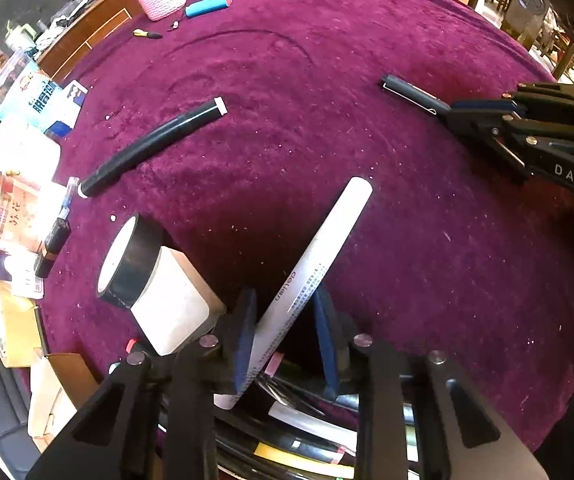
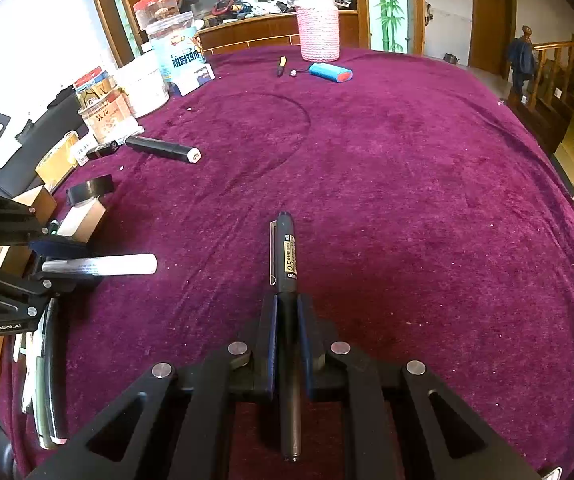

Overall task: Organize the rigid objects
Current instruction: 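Grasp the black pen with the right tool while the left tool grasps a white marker, then carry the white marker and black pen into the tray and open both tools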

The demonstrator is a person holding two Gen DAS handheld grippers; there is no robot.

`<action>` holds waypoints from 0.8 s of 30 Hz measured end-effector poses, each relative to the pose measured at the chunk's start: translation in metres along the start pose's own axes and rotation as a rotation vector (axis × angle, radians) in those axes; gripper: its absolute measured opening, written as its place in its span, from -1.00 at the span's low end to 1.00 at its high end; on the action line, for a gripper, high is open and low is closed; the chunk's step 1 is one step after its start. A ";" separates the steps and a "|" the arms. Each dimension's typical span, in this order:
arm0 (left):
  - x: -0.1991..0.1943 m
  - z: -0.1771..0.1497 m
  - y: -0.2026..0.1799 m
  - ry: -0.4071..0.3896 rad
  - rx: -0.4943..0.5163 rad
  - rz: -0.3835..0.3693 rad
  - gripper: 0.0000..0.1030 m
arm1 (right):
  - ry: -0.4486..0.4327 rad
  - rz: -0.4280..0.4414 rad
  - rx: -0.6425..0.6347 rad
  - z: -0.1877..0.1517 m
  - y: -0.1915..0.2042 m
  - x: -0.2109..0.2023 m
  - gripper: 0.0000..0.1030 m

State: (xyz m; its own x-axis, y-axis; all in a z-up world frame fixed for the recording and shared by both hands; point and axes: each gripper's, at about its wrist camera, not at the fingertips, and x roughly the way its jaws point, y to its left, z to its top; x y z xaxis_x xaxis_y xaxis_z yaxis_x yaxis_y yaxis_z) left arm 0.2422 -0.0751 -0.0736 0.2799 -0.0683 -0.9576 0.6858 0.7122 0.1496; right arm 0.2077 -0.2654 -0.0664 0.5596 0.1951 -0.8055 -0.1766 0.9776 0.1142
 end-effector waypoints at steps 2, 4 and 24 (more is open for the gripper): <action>-0.001 -0.001 -0.002 -0.013 0.000 0.038 -0.68 | 0.001 0.006 0.006 0.001 -0.001 0.000 -0.81; -0.002 -0.002 0.001 -0.021 -0.020 0.036 -0.72 | -0.001 0.005 0.004 0.000 0.000 0.000 -0.81; -0.097 -0.126 0.056 -0.275 -0.636 -0.189 -0.72 | -0.018 0.061 0.009 -0.001 0.005 0.000 -0.82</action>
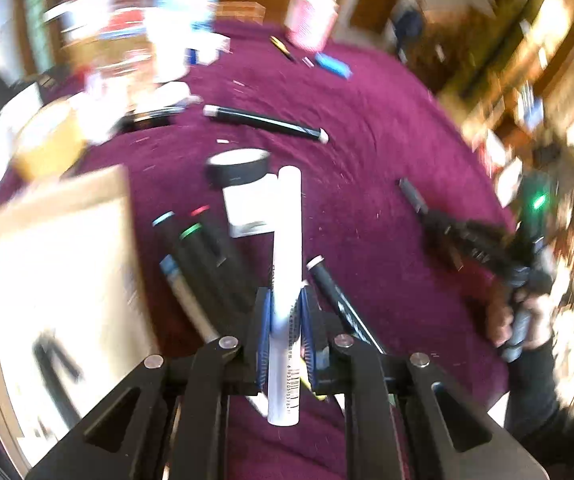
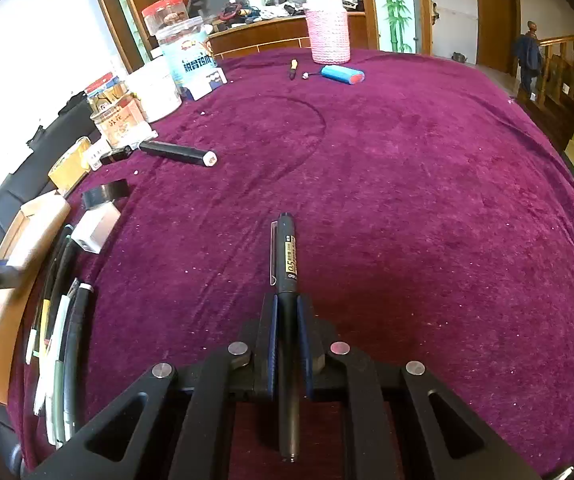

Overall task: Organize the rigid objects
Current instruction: 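Carry the white marker and black pen into the tray and open both tools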

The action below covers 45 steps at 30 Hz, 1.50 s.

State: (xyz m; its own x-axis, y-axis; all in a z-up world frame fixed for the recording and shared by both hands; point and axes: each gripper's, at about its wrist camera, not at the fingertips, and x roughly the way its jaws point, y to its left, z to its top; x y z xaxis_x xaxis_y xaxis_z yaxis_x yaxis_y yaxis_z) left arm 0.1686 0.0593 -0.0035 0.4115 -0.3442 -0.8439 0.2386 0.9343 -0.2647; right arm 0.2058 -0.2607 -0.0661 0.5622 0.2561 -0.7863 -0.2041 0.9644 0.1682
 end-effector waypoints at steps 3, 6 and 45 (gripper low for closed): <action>-0.034 -0.030 0.025 -0.074 -0.144 0.061 -0.72 | 0.010 0.007 -0.004 -0.001 0.009 -0.003 -0.82; -0.061 -0.061 0.050 -0.139 -0.279 0.122 -0.72 | 0.009 0.064 0.000 -0.004 0.035 -0.018 -0.82; -0.048 -0.077 0.211 -0.176 -0.634 0.208 -0.72 | 0.163 0.339 -0.262 0.003 0.344 0.055 -0.79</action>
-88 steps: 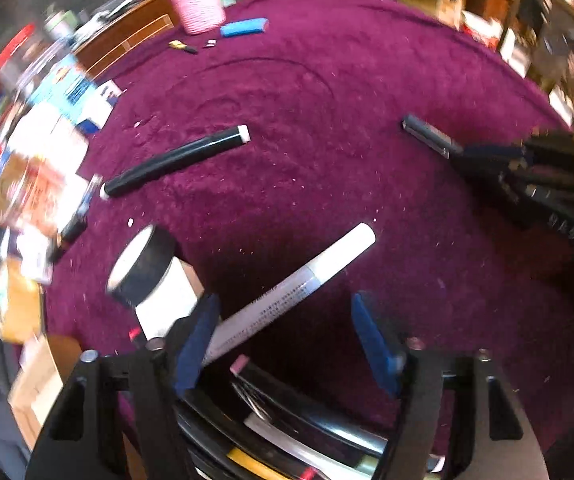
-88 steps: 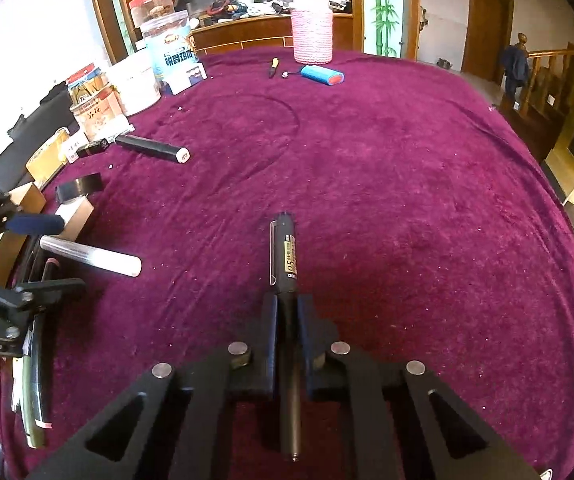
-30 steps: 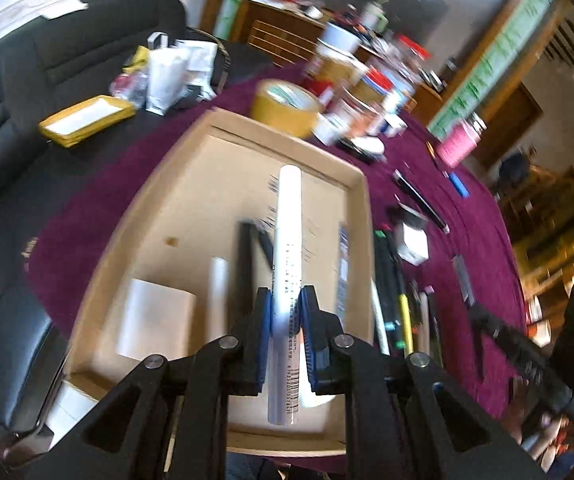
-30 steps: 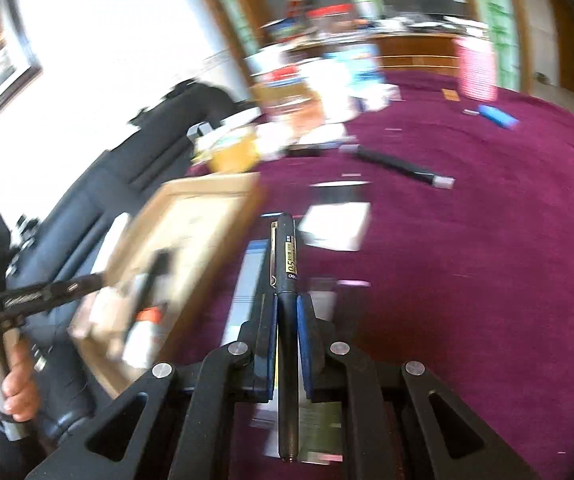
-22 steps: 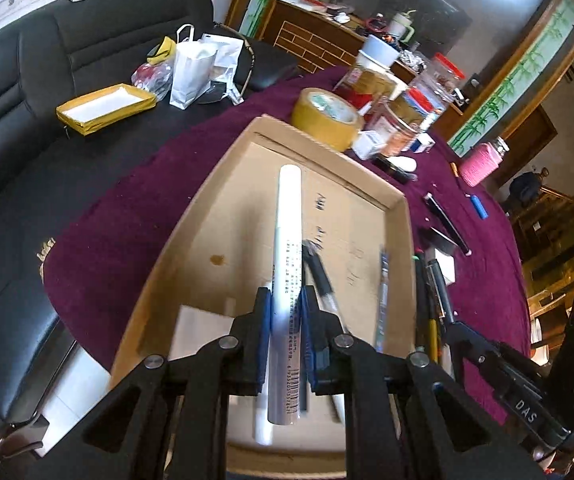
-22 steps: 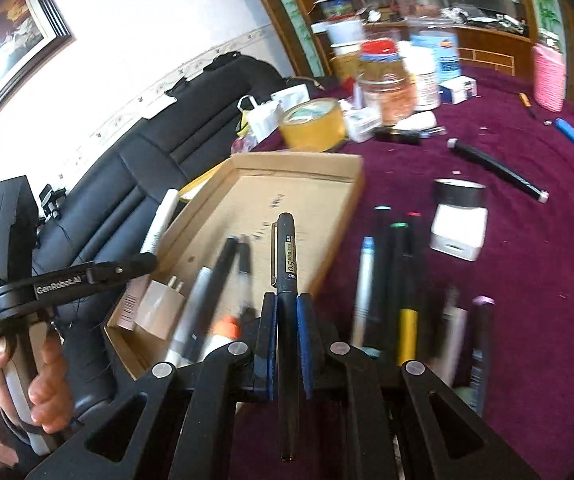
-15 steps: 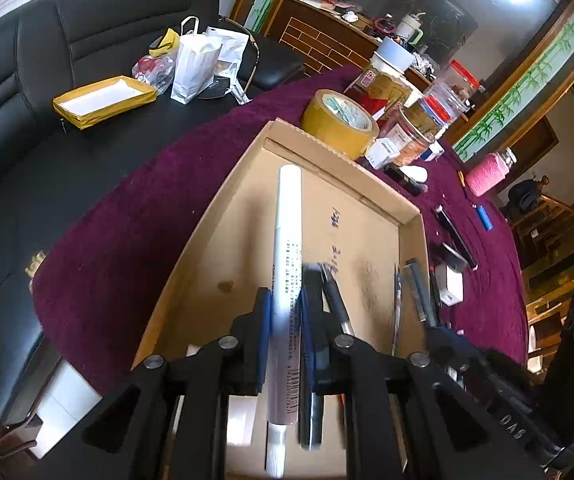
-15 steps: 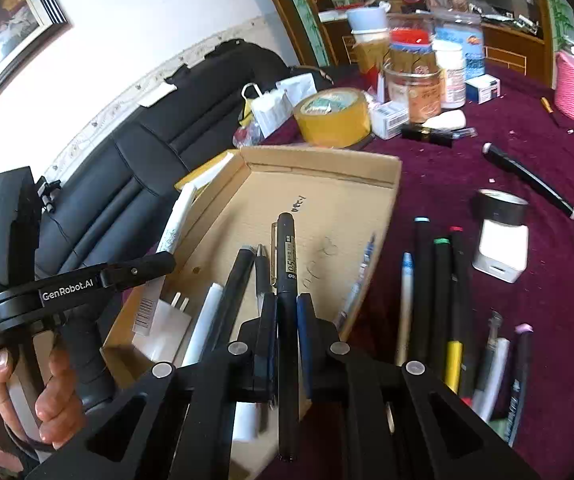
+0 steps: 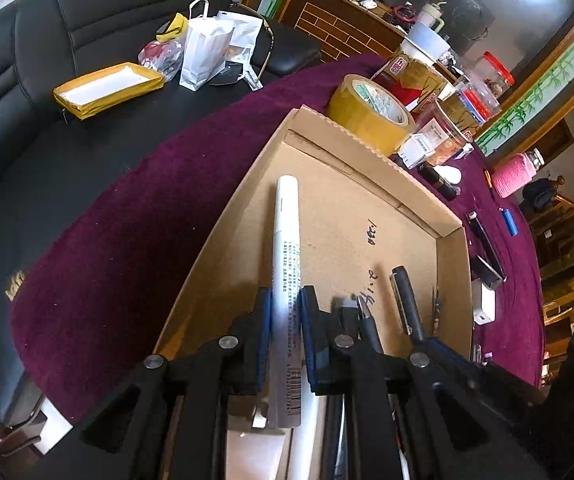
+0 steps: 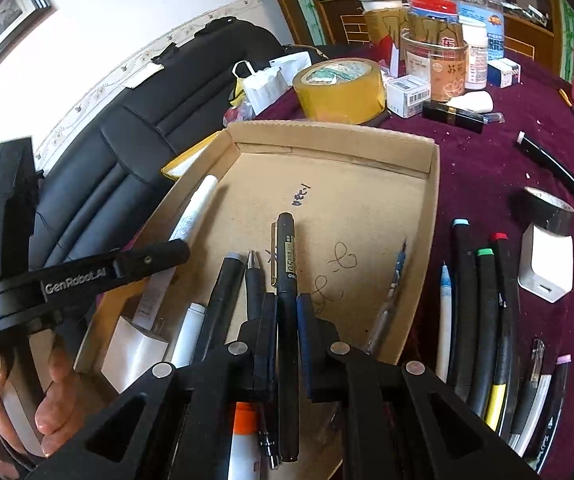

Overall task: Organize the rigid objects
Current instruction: 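Carry the white marker and black pen into the tray and open both tools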

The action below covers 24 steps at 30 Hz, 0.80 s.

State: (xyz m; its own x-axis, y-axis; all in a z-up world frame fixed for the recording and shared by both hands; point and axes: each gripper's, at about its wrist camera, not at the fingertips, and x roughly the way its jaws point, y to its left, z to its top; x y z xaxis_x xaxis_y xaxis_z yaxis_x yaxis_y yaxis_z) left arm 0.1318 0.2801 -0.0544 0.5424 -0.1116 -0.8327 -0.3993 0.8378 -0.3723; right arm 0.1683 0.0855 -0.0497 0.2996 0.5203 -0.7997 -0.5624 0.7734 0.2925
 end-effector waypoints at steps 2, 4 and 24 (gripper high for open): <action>0.002 0.001 -0.002 0.002 0.003 0.007 -0.72 | 0.003 -0.007 -0.005 0.000 0.000 0.002 -0.79; 0.004 0.002 -0.005 0.004 0.013 0.039 -0.72 | 0.009 -0.010 0.001 0.002 -0.001 0.005 -0.79; 0.012 0.002 -0.014 0.032 0.057 0.081 -0.72 | -0.002 -0.045 -0.033 -0.001 0.001 0.013 -0.78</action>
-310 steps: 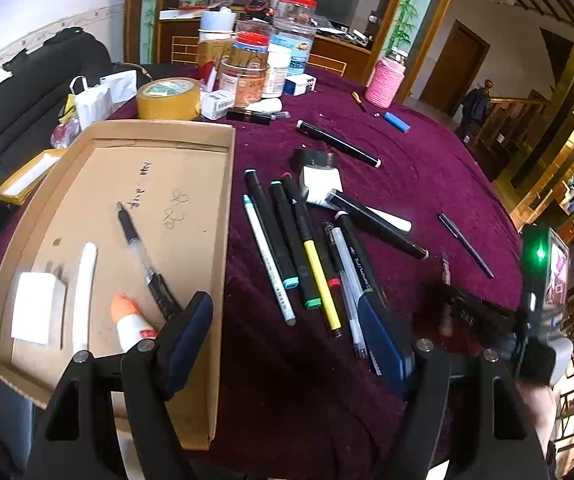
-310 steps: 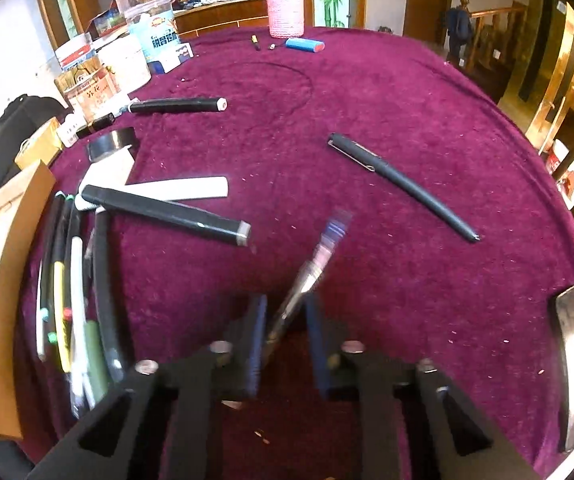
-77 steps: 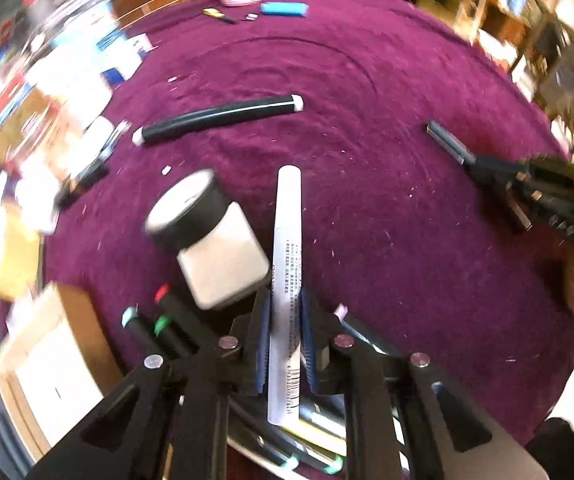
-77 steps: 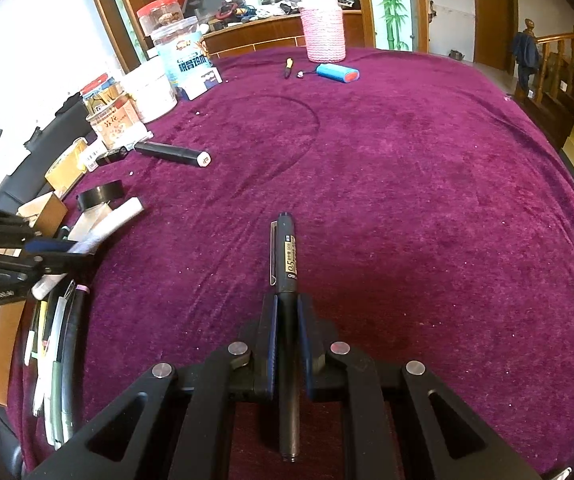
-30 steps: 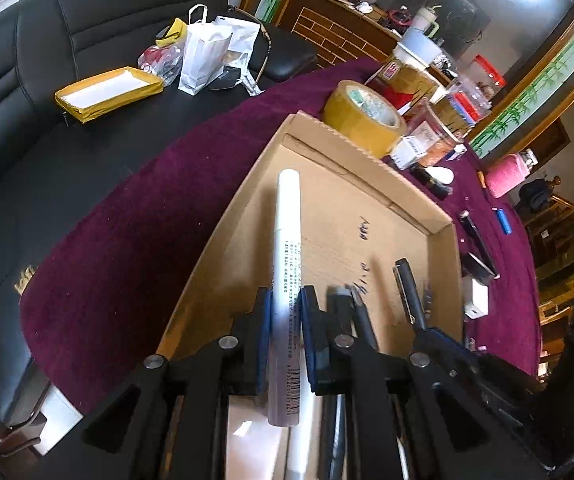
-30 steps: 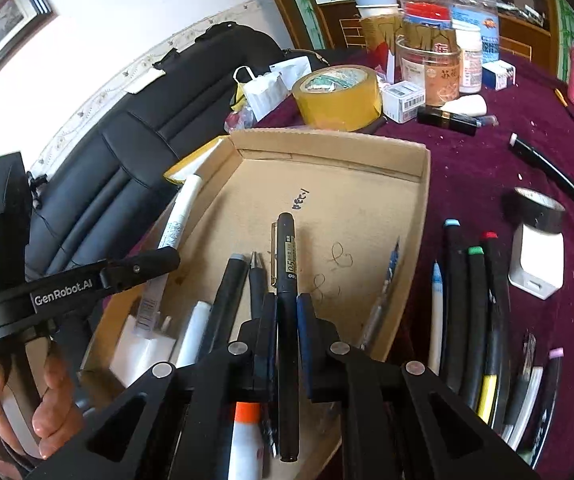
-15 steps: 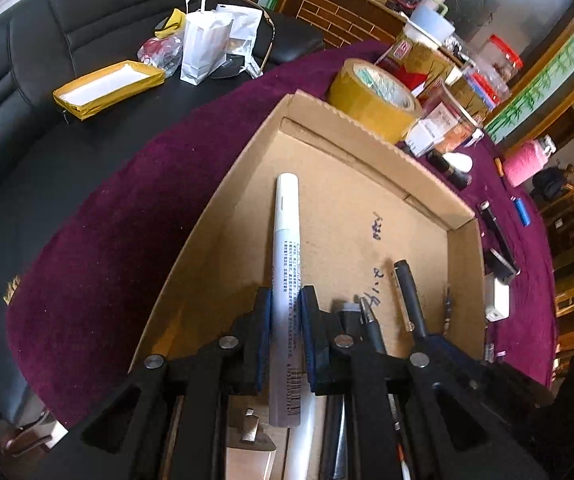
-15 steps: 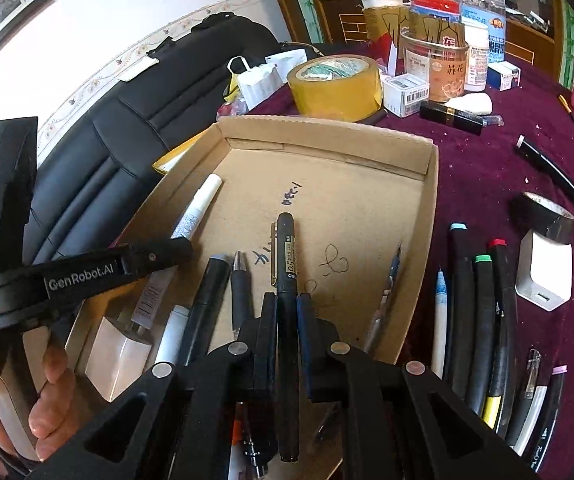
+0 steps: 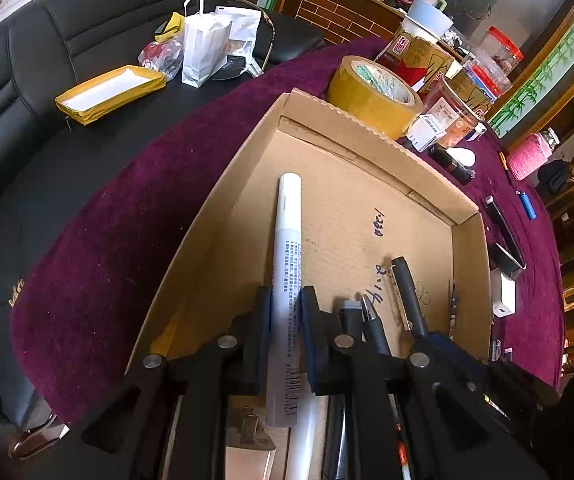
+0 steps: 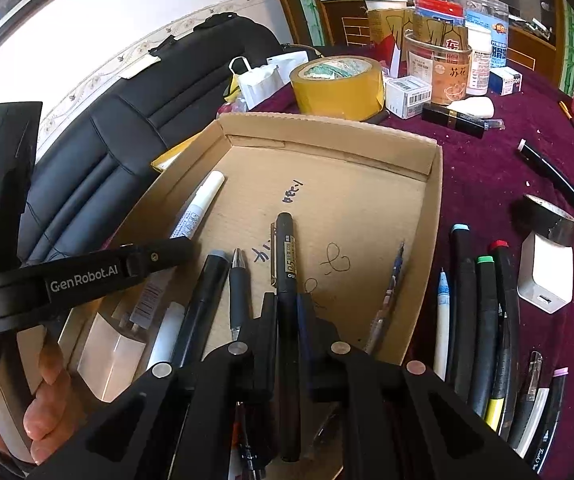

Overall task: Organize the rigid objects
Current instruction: 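Carry the white marker and black pen into the tray and open both tools, then withdraw both tools from the tray back over the table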

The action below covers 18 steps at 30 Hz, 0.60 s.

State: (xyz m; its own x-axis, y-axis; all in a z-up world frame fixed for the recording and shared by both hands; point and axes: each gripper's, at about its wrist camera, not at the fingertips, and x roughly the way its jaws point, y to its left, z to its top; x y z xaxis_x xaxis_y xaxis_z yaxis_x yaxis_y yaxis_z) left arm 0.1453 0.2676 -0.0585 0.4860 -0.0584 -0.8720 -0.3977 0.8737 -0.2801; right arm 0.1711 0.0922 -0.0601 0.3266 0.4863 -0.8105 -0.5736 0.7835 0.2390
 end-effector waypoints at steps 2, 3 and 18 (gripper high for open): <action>0.000 0.000 0.001 -0.001 -0.002 -0.004 -0.72 | 0.003 0.012 -0.003 0.000 0.000 0.000 -0.78; -0.001 0.000 0.001 0.001 -0.005 -0.007 -0.72 | 0.002 0.014 0.002 -0.001 0.000 -0.001 -0.77; -0.045 -0.027 -0.026 -0.108 0.048 -0.056 -0.14 | -0.091 0.134 0.069 -0.021 -0.016 -0.071 -0.26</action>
State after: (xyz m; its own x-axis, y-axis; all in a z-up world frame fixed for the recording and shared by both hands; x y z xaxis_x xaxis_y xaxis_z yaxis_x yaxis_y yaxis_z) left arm 0.1129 0.2343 -0.0229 0.5883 -0.0578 -0.8066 -0.3310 0.8929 -0.3054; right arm 0.1409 0.0370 -0.0173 0.3190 0.6186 -0.7180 -0.5646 0.7325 0.3802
